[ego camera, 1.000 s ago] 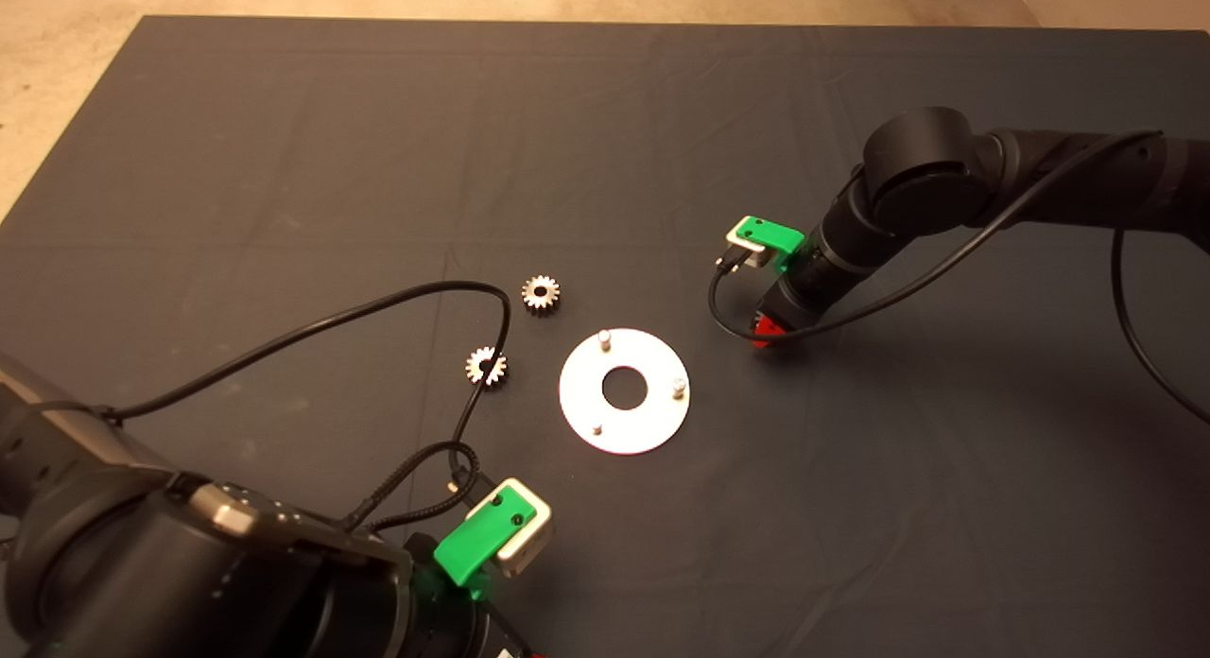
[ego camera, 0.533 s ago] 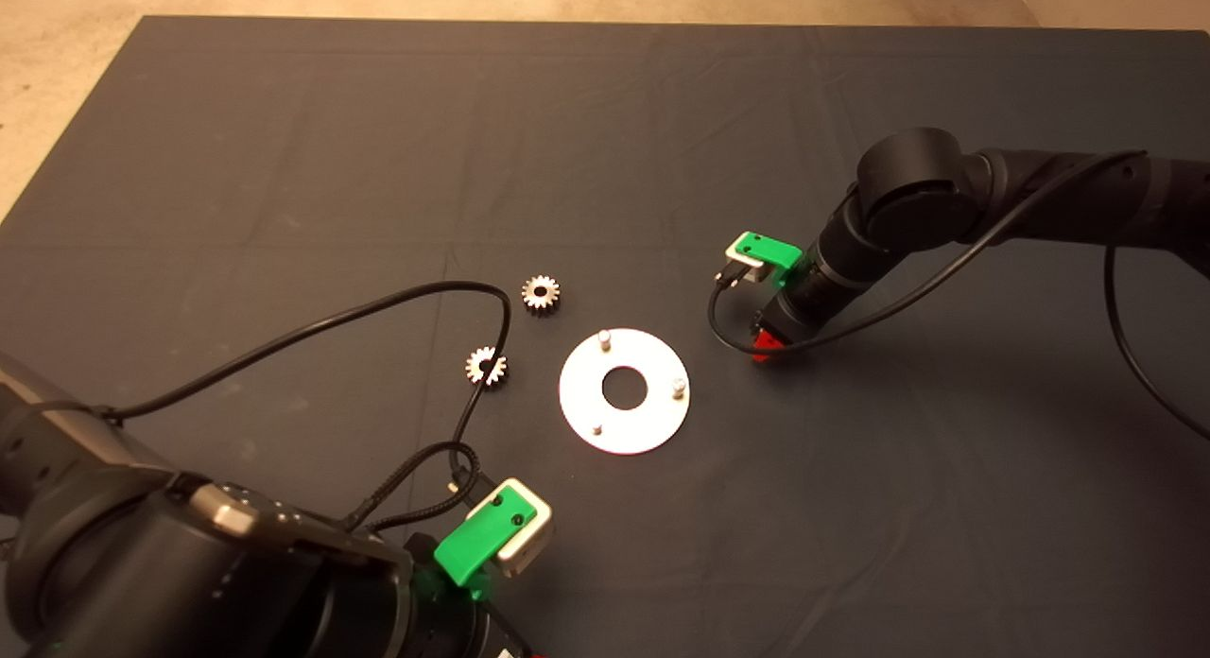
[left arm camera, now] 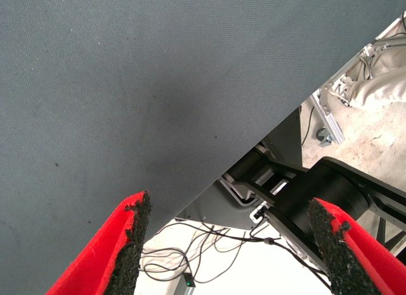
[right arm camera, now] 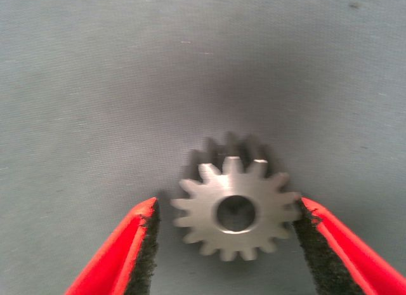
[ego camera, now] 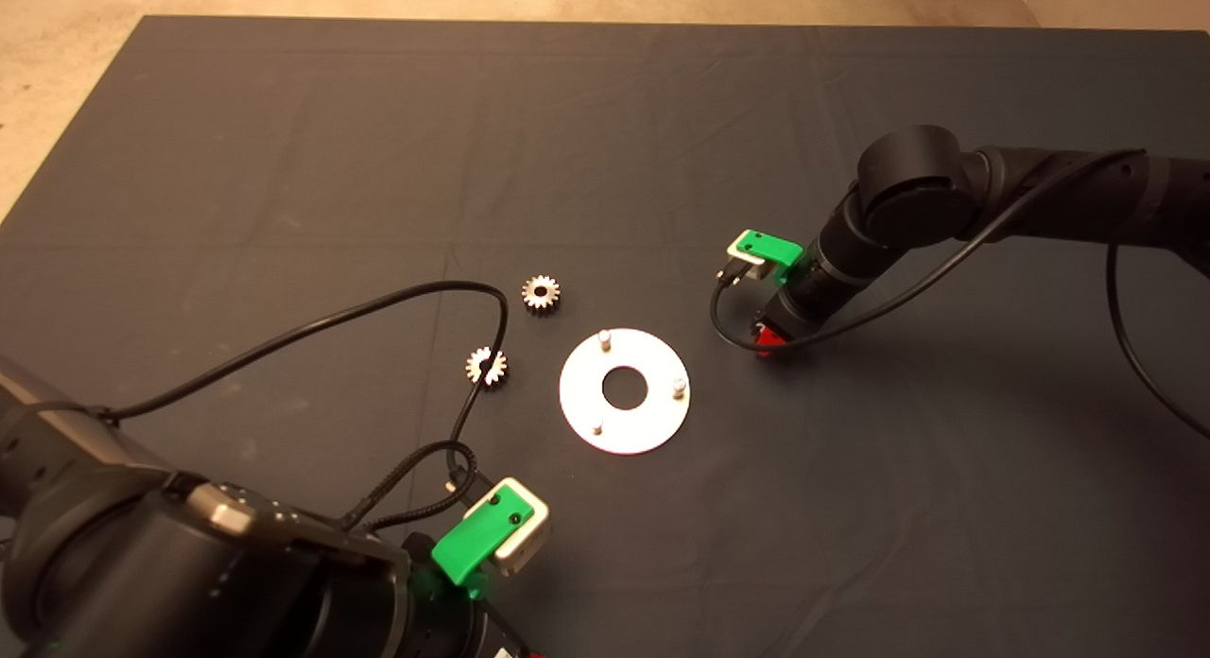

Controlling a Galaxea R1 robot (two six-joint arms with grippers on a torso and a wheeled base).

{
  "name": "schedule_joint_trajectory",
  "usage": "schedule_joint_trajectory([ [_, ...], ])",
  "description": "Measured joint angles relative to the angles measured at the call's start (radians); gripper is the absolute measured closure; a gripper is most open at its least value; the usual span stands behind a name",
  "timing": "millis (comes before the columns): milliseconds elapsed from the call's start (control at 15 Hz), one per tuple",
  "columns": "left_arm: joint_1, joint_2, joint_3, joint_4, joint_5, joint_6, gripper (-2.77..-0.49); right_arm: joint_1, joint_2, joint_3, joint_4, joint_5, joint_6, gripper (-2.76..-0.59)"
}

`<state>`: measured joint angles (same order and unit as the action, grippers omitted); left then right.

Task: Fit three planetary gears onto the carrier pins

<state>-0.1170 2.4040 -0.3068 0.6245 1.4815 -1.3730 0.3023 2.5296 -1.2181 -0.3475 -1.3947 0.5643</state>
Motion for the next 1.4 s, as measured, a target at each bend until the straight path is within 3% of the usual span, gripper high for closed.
schedule_joint_trajectory([
  [200, 0.0, 0.0, 0.0, 0.0, 0.0, 0.0, -1.73, 0.0, 0.0, -0.005, 0.0, 0.002, -0.001, -1.29],
  [533, 0.0, 0.0, 0.0, 0.0, 0.0, 0.0, -1.73, 0.0, 0.0, -0.006, 0.001, 0.004, -0.002, -1.11],
  [1400, 0.0, 0.0, 0.0, 0.0, 0.0, 0.0, -1.73, 0.0, 0.0, -0.006, 0.001, 0.003, -0.003, -1.0],
])
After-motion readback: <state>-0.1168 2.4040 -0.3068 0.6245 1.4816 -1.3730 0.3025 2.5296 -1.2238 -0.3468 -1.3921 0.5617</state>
